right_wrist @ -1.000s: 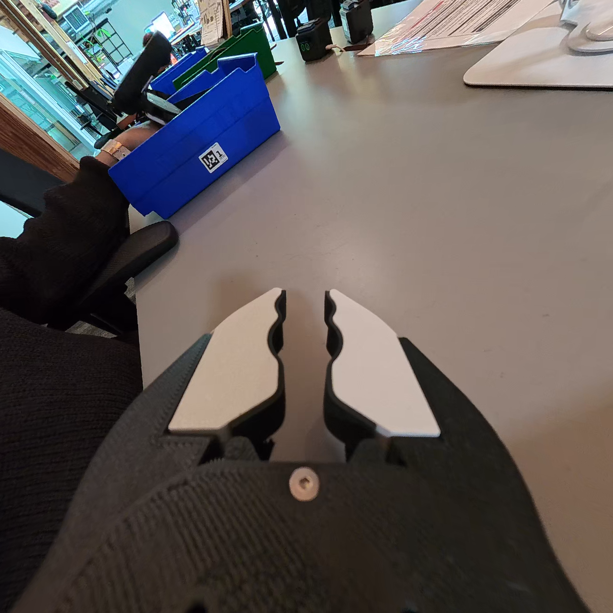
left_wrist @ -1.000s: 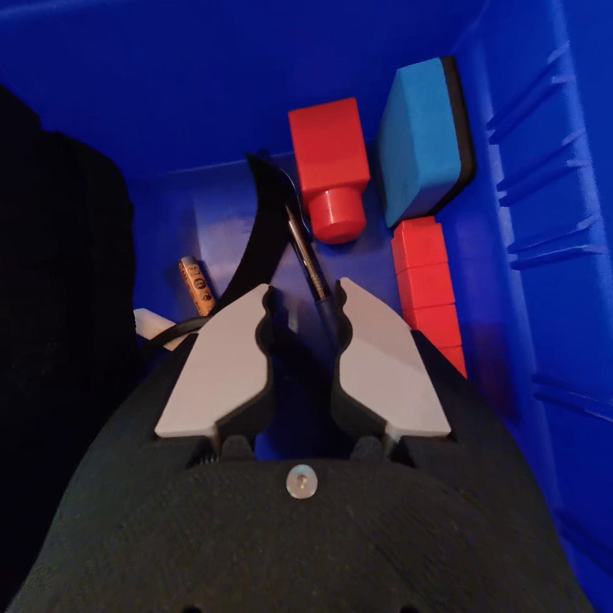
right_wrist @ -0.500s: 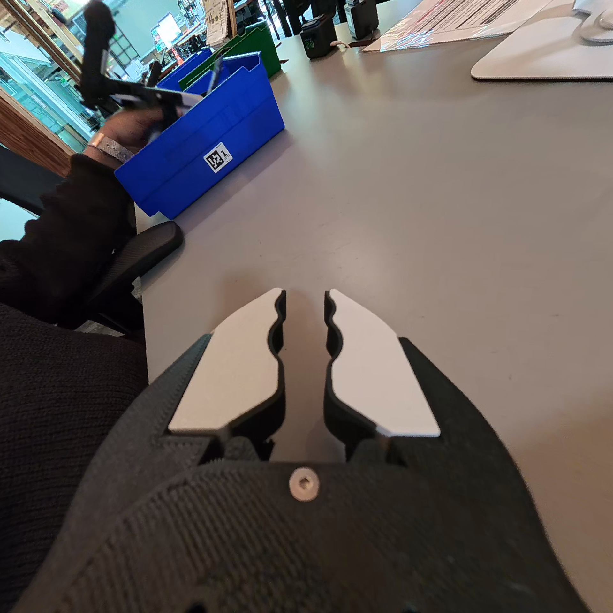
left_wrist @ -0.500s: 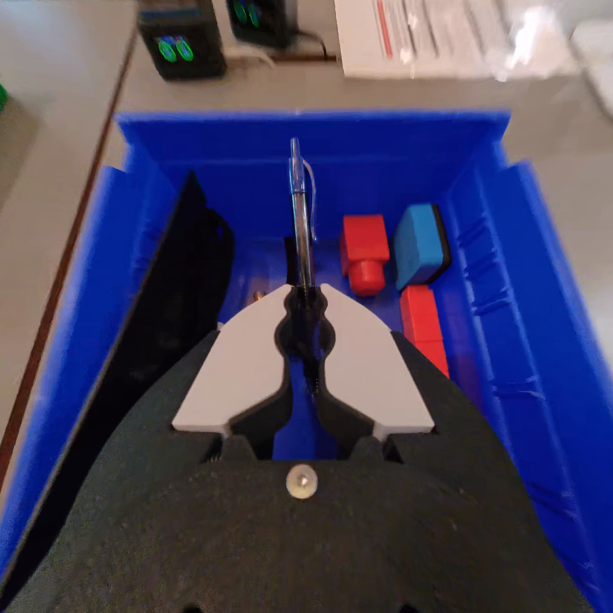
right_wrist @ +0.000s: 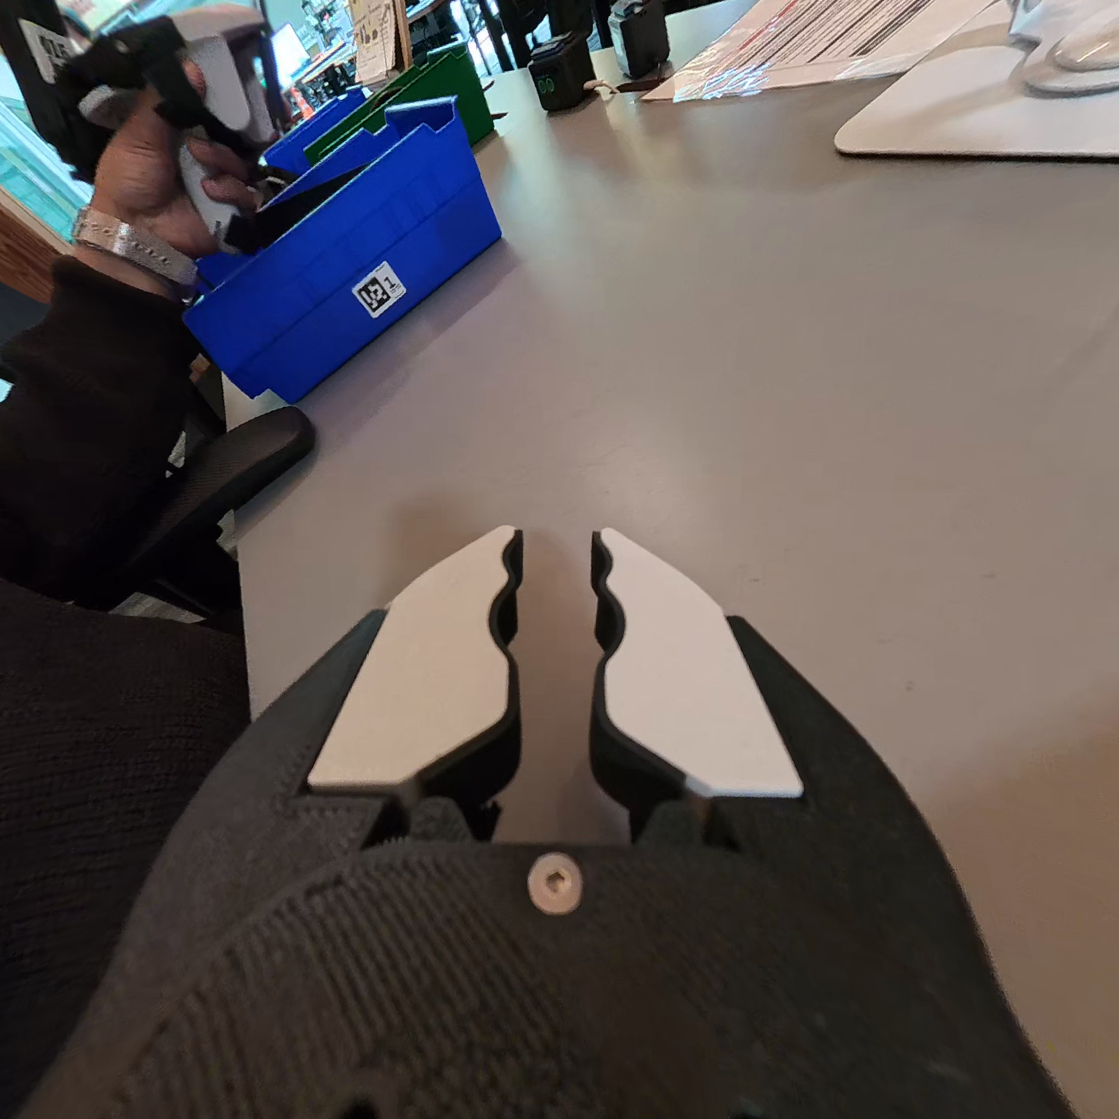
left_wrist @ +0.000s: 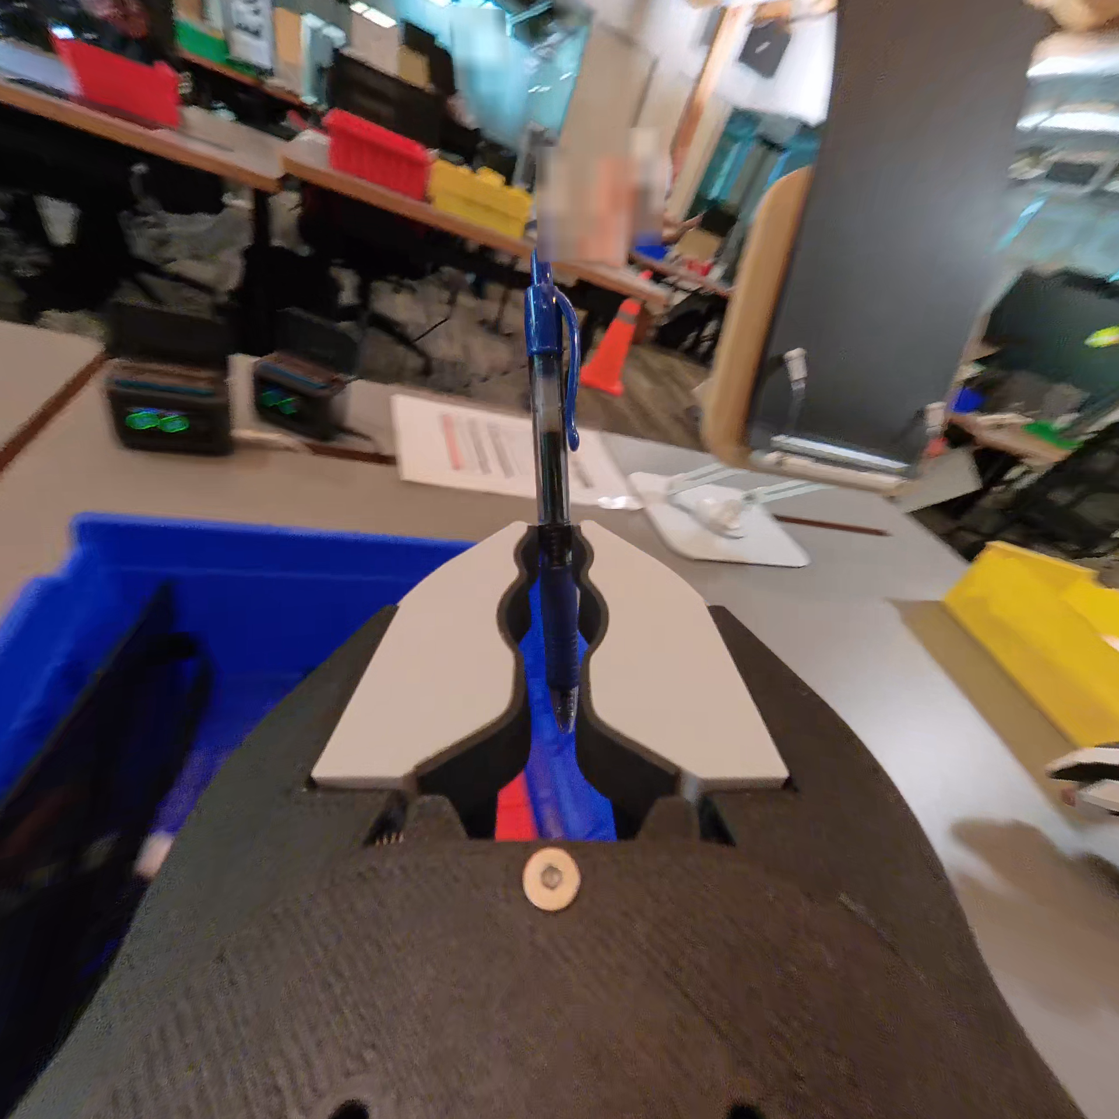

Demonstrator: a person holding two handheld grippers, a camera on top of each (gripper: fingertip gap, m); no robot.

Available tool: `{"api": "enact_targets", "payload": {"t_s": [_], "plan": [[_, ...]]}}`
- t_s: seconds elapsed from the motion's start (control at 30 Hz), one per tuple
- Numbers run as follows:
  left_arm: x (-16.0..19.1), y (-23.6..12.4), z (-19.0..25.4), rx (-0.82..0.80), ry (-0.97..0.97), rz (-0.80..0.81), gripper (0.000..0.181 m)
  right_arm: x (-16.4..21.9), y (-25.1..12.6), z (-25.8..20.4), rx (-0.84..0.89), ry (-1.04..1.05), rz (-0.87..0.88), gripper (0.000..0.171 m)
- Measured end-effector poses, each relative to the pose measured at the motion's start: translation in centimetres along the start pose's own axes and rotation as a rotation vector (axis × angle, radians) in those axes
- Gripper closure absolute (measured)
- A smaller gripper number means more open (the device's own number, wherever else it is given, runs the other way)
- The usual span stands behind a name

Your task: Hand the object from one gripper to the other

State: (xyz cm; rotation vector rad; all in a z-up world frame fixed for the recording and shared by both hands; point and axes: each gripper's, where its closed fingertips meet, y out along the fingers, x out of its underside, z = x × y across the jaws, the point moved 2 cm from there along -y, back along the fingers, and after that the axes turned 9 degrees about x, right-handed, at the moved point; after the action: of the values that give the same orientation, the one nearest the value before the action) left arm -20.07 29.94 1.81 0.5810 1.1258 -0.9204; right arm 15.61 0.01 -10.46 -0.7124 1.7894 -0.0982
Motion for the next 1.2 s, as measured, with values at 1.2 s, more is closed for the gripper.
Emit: {"api": "enact_targets", "payload": {"t_s": [1.2], "plan": [[18.8,11.1,32.0,0.962,-0.244,-0.111,0.172,-8.8,-0.7,-3.7,-0.457,0.112,0.397,0.136]]}}
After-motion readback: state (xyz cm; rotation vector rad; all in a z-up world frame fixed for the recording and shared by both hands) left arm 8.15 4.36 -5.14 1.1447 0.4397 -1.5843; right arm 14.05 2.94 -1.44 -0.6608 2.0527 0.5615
